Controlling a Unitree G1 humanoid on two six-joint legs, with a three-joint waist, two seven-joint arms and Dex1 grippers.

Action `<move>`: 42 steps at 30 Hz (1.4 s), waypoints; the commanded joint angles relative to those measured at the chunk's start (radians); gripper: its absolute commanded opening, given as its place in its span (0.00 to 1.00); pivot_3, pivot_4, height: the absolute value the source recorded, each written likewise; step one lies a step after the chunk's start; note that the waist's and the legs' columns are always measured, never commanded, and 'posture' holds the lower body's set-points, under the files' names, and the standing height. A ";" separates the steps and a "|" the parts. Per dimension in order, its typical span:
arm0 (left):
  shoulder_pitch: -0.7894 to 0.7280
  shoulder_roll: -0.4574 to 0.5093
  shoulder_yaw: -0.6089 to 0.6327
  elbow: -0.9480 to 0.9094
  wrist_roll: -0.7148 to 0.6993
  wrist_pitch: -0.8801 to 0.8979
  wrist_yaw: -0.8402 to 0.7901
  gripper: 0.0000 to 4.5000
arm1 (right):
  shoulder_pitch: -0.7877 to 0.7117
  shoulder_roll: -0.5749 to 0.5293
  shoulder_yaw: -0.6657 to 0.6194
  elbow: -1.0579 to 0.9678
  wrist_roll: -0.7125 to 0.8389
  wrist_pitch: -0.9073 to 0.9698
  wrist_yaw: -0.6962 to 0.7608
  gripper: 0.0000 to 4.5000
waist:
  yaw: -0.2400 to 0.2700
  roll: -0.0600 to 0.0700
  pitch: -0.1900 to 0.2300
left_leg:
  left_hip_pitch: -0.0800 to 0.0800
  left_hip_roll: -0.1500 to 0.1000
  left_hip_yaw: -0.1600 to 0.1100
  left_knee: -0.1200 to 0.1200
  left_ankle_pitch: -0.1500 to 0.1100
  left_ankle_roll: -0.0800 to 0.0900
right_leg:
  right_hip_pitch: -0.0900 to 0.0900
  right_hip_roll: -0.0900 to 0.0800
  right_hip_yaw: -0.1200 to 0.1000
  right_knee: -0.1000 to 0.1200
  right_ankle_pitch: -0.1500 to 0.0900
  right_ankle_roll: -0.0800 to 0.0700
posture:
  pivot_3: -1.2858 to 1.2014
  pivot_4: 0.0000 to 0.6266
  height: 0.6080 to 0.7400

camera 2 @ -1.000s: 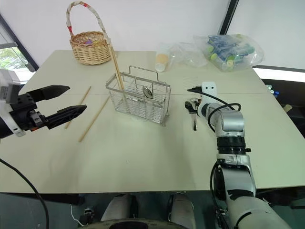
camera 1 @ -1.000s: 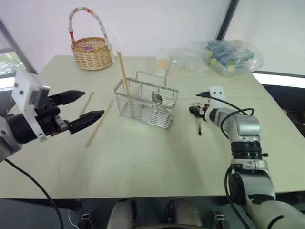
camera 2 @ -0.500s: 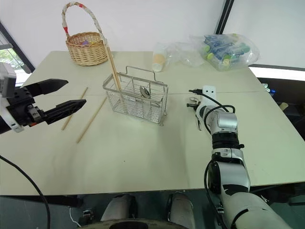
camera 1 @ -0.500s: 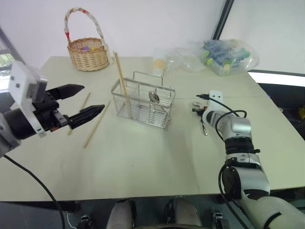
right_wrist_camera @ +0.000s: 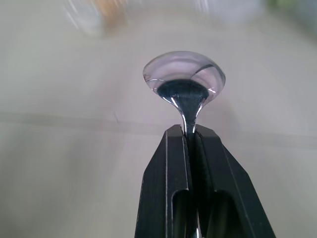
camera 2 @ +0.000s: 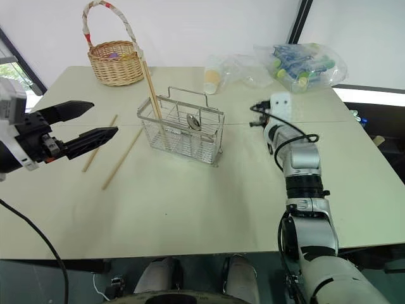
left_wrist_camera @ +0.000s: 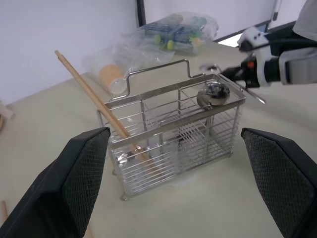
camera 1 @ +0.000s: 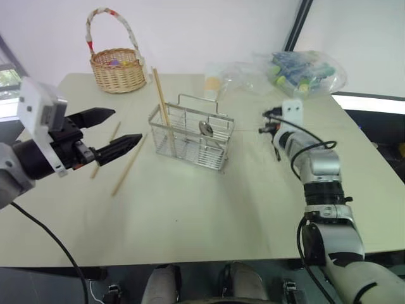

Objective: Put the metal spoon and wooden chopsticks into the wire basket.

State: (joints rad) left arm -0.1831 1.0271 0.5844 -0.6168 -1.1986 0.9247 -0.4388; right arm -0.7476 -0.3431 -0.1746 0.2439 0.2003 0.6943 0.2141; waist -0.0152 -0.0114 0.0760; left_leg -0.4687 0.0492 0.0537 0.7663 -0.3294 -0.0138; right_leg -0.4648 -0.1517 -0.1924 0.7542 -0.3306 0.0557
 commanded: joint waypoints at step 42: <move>-0.149 -0.022 -0.081 0.059 -0.024 -0.064 0.083 1.00 | -0.046 0.277 0.018 -0.200 0.264 -0.281 0.056 0.98 | -0.001 0.000 -0.001 | -0.007 -0.002 -0.001 0.003 0.001 -0.002 | -0.003 0.003 0.000 0.015 -0.002 0.000 | 0.52 0.24 0.11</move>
State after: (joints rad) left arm -0.3108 0.9971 0.5000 -0.5604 -1.2362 0.8836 -0.3456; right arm -0.7797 -0.0556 -0.1350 0.0887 0.4547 0.4118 0.2781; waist -0.0164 -0.0113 0.0754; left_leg -0.4757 0.0475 0.0532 0.7696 -0.3281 -0.0154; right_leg -0.4676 -0.1491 -0.1922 0.7697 -0.3329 0.0558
